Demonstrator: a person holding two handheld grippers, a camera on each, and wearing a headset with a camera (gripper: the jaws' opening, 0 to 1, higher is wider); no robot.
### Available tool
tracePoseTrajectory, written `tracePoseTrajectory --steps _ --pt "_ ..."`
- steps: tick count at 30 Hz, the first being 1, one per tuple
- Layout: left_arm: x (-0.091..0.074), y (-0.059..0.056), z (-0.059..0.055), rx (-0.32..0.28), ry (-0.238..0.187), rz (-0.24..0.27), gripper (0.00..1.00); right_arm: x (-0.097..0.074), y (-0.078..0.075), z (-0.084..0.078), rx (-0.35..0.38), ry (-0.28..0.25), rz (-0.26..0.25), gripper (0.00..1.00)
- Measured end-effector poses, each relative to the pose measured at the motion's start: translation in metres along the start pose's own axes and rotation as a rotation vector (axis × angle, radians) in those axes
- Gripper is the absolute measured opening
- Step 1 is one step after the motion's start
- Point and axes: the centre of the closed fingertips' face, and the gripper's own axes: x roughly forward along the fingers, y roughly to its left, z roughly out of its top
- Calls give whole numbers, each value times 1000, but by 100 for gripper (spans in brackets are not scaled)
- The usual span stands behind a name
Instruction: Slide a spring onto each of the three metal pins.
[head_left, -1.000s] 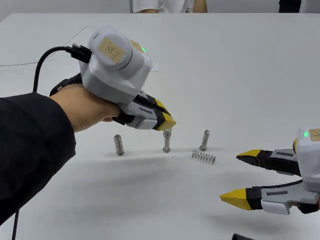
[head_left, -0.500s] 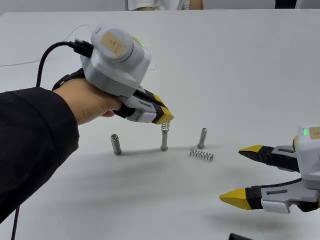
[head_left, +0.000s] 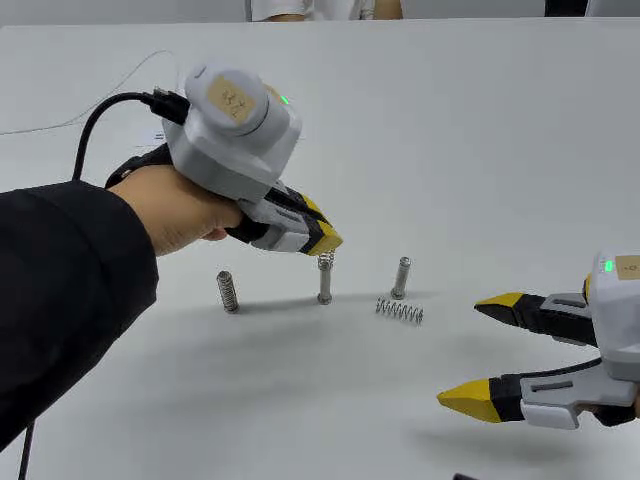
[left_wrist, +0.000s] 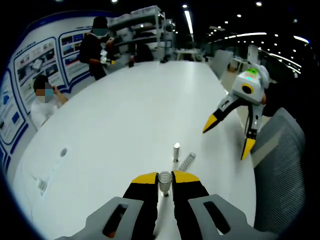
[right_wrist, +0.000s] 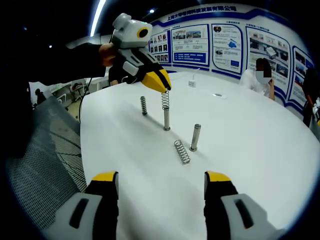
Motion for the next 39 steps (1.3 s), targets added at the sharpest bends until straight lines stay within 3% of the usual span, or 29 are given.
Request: tracePoseTrajectory --steps 39 --pt "23 -3 -27 -36 41 8 10 4 0 -10 12 19 17 70"
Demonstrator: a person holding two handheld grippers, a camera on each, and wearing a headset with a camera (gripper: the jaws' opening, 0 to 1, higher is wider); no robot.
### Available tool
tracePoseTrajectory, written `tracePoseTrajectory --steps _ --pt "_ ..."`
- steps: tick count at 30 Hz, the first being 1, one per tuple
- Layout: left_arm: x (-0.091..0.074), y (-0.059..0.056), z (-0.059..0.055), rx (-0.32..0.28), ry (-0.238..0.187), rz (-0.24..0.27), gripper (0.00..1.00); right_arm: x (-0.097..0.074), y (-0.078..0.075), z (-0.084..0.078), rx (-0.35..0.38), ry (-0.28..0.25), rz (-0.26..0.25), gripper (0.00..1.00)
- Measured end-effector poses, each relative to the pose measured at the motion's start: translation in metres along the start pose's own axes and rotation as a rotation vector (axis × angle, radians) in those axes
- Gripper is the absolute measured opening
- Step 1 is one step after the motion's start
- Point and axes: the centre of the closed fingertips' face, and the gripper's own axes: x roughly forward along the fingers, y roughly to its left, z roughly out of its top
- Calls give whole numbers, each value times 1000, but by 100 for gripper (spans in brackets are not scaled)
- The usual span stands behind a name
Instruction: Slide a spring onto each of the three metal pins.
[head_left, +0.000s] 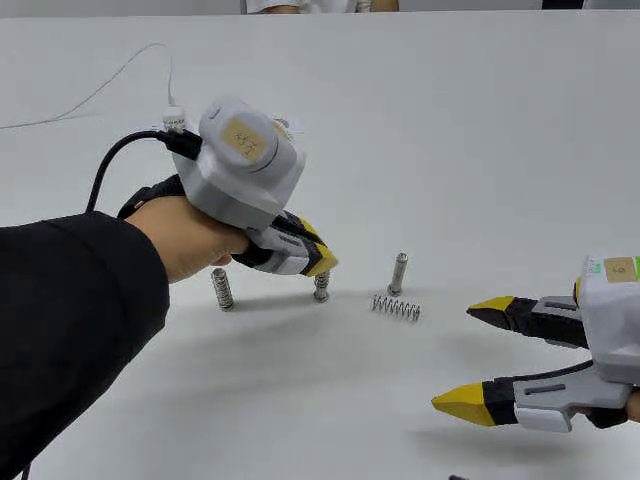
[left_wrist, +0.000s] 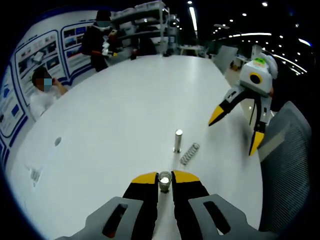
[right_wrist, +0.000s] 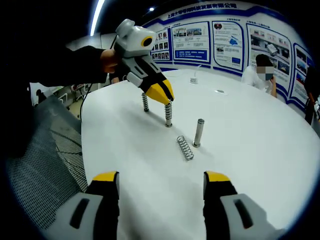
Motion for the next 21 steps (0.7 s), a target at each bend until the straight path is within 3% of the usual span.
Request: tracePoseTrajectory --steps 21 --pt "12 2 -15 12 33 7 10 2 2 -3 9 7 3 69"
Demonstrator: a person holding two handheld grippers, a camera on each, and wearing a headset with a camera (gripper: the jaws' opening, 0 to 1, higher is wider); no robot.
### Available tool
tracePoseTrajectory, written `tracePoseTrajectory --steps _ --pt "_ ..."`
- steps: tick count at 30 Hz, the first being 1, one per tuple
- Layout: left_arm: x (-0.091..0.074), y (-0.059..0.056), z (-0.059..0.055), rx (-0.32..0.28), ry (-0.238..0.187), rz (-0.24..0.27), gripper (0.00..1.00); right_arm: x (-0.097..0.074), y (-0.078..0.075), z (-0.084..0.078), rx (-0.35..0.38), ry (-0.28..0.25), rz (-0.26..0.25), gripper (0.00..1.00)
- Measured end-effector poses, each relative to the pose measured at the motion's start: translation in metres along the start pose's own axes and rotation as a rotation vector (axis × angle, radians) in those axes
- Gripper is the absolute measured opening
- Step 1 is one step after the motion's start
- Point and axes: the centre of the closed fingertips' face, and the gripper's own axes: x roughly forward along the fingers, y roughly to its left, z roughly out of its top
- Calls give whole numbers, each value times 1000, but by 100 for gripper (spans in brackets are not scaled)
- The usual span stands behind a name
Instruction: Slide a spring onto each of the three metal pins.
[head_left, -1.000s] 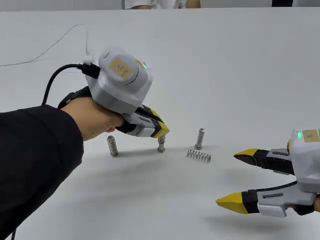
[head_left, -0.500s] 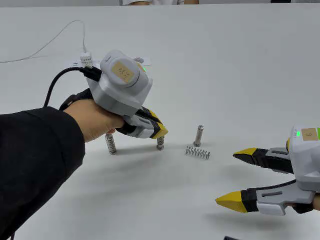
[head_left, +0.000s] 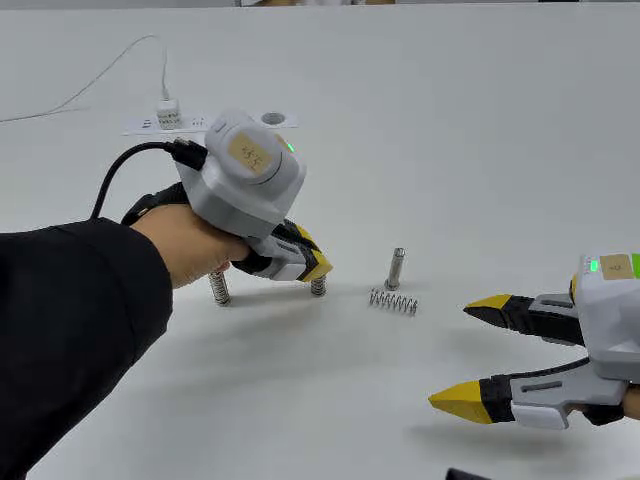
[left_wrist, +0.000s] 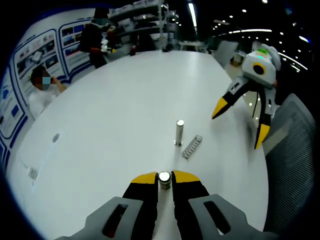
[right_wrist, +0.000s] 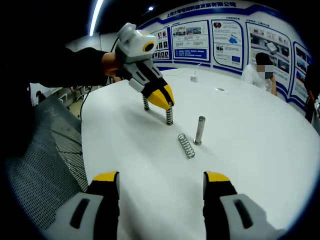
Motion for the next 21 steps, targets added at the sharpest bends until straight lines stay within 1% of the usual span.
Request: tracePoseTrajectory --steps 2,12,18,21 --pt "0 0 1 -1 -7 1 10 0 0 0 1 0 0 69" --pt "-1 2 1 2 -8 4 13 0 0 -1 1 2 0 69" --pt "-5 4 1 2 -13 10 15 1 1 0 -3 3 4 69" --pt "-10 4 4 4 -24 13 16 1 1 0 -4 3 4 69"
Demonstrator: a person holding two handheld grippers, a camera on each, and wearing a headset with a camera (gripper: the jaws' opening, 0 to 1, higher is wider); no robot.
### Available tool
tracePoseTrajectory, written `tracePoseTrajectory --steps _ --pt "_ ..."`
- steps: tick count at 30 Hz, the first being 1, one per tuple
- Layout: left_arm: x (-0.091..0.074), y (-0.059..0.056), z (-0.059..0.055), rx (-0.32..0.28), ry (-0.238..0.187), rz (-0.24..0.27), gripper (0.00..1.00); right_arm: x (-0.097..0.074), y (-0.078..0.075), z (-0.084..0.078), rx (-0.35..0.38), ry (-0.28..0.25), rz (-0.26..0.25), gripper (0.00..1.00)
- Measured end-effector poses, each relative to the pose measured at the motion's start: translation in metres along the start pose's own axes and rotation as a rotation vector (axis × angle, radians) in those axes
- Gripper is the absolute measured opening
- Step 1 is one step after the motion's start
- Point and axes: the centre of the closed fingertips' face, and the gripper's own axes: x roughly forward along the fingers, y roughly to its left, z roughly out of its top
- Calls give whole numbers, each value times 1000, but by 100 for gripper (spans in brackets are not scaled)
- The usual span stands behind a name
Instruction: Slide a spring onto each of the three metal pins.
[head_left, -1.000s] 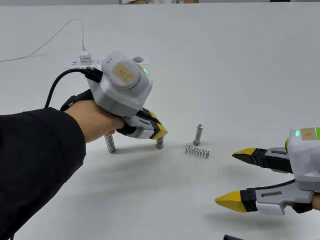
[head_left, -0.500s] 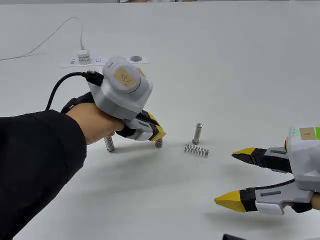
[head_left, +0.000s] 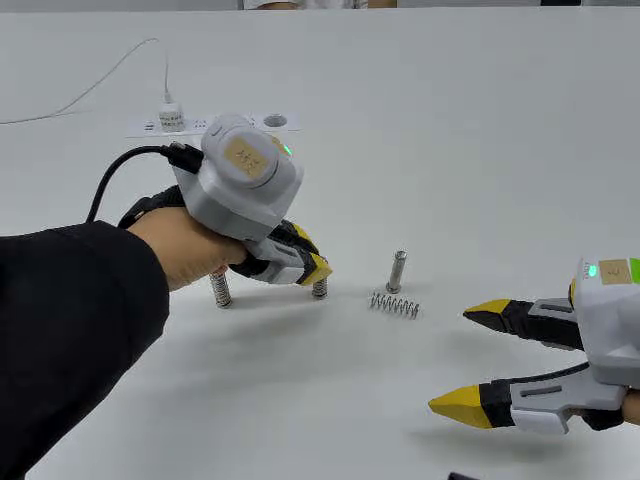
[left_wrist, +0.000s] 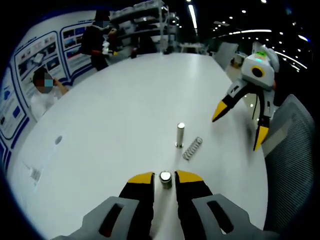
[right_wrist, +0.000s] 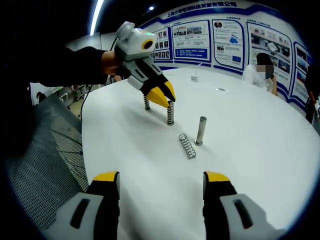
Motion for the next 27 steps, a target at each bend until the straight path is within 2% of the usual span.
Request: tracePoseTrajectory --steps 11,17,27 --pt "-8 -6 19 26 -44 -5 18 1 0 0 -1 2 2 69" --pt "-8 -16 32 47 -70 -21 18 0 1 1 -2 -1 2 69" --pt "0 -33 40 80 -70 -58 18 -2 0 -1 4 -6 -3 69"
